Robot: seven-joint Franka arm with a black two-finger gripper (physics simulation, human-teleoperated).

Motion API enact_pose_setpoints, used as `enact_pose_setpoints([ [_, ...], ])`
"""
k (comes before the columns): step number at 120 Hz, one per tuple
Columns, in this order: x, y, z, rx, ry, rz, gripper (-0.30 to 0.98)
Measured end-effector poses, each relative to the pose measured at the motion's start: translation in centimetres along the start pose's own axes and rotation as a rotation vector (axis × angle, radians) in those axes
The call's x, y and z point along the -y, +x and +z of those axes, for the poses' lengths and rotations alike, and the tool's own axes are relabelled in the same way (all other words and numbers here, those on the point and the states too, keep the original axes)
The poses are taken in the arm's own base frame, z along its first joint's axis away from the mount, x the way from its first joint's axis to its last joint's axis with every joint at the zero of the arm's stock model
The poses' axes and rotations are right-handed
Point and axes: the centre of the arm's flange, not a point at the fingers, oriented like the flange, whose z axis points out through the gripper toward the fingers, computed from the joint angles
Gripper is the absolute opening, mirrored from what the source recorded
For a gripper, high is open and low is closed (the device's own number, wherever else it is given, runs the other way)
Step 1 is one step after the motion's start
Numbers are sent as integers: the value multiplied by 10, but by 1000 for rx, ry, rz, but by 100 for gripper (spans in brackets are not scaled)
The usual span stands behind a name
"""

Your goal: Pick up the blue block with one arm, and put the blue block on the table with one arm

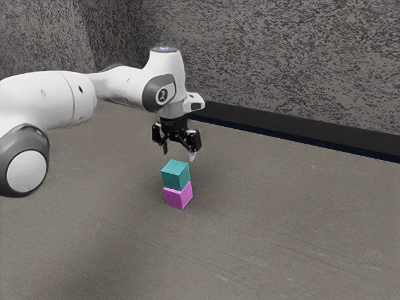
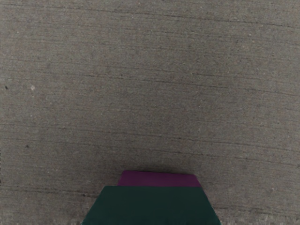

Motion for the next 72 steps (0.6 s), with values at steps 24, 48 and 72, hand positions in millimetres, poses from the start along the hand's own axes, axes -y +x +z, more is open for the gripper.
enact_pose_setpoints([
  [24, 0, -15, 1, 18, 7, 5, 69],
  [48, -2, -29, 5, -7, 6, 21, 69],
  [72, -9, -41, 5, -31, 6, 44, 69],
])
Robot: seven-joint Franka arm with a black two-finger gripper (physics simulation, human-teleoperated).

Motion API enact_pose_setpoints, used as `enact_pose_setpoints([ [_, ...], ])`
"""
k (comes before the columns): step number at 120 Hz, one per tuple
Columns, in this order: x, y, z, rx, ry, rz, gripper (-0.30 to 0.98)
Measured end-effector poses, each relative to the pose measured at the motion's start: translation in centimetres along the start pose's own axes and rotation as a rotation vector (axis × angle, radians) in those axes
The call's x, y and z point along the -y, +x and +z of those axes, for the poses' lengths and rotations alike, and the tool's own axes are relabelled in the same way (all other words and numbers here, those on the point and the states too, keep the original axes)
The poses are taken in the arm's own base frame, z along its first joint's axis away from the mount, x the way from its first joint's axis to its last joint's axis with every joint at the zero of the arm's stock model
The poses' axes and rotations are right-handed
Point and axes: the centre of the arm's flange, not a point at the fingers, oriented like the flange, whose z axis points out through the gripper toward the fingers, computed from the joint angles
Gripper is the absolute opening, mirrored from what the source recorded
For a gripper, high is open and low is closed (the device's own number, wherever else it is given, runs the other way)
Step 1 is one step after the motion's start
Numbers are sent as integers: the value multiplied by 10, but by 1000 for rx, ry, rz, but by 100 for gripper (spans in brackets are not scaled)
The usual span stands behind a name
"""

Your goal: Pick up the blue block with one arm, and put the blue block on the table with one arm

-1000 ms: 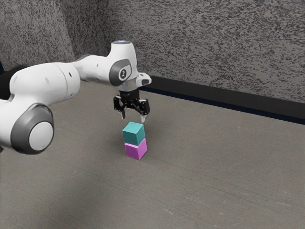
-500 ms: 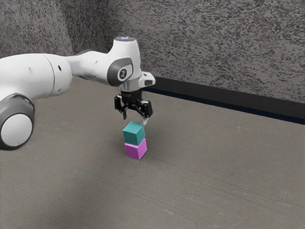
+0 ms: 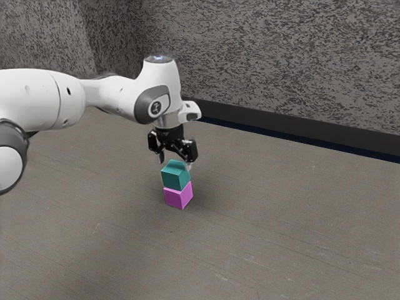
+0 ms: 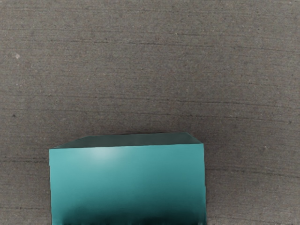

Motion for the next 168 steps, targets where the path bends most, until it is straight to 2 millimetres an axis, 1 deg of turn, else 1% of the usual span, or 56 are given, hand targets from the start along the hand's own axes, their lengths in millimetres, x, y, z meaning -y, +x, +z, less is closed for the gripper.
enact_pose_setpoints([
  [11, 0, 0, 1, -23, 14, 27, 69],
  [30, 4, 6, -1, -77, 30, 73, 69],
  [43, 5, 3, 9, -81, 31, 91, 69],
  [81, 5, 0, 28, -98, 17, 118, 69],
  [93, 5, -3, 37, -93, 7, 118, 69],
  [111, 10, -3, 39, -104, 0, 111, 69],
  [140, 10, -1, 46, -108, -11, 111, 68],
  [156, 10, -1, 42, -118, -13, 112, 48],
  [160, 10, -1, 41, -120, -13, 113, 45],
  [168, 10, -1, 40, -123, -12, 113, 42],
])
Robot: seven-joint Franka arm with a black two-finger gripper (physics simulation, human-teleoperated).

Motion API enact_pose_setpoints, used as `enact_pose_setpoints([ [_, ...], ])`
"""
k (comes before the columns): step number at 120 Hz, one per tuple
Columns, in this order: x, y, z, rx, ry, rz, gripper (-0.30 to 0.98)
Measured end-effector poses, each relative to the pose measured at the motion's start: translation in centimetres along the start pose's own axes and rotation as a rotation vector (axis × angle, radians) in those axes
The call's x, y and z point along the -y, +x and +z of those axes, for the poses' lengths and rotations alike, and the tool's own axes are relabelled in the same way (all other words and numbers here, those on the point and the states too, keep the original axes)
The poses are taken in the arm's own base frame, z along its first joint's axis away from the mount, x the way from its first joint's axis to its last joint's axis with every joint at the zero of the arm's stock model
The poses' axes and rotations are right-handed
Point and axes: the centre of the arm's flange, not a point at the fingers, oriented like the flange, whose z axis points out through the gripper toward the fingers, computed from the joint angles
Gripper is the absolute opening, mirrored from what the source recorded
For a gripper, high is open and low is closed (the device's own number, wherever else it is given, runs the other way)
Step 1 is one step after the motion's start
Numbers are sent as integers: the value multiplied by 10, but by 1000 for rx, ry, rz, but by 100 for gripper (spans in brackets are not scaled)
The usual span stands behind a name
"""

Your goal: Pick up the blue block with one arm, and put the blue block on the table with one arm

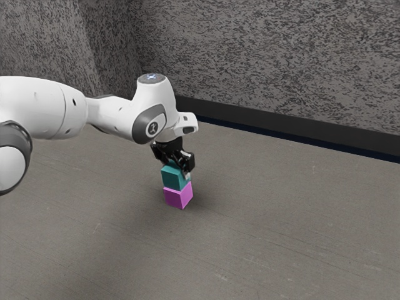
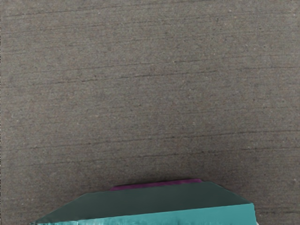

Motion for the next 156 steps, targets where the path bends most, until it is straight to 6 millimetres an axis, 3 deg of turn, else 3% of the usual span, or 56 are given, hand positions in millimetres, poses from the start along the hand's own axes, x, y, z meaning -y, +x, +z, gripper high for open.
enact_pose_setpoints([
  [28, 0, 0, -5, -6, 7, -3, 35],
  [52, -1, 3, -32, -39, 16, -5, 30],
  [62, -22, 4, -46, -57, 13, 22, 30],
  [76, -86, 2, -53, -68, 0, 113, 30],
  [88, -141, -5, -42, -64, -6, 187, 30],
  [105, -181, -12, 6, -53, -19, 218, 30],
  [121, -192, -11, 14, -79, -31, 197, 30],
  [156, -194, -11, 29, -93, -53, 124, 30],
])
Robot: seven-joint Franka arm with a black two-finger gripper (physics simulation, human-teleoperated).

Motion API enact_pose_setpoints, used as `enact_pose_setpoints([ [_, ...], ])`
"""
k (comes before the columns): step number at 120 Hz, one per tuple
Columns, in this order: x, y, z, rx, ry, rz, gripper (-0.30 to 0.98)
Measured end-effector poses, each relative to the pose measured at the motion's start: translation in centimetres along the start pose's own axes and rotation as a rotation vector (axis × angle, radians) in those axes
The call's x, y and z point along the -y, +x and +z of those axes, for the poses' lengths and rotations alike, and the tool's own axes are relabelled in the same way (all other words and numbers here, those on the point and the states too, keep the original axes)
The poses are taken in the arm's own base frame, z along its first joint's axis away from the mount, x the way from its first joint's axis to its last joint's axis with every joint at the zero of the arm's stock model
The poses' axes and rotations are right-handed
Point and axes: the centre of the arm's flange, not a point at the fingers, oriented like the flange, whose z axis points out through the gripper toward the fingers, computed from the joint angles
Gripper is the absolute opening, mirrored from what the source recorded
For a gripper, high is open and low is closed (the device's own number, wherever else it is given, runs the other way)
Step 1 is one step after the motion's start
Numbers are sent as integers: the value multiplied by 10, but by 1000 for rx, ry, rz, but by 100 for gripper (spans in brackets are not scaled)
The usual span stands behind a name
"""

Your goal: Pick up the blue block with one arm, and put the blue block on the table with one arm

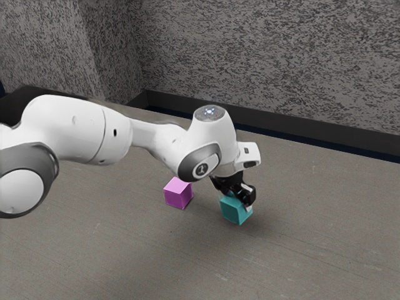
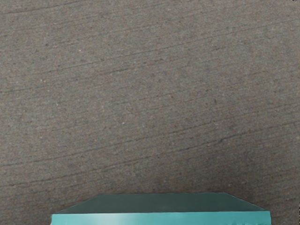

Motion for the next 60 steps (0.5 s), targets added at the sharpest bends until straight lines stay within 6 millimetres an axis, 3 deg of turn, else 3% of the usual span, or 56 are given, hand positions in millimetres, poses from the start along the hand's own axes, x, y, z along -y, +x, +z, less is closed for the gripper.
enact_pose_setpoints([
  [19, -1, -1, 6, -3, -12, -34, 30],
  [43, -1, 0, 6, -12, -30, -59, 54],
  [48, 0, 3, -3, -24, -32, -60, 56],
  [60, 7, 15, -57, -92, -26, -65, 61],
])
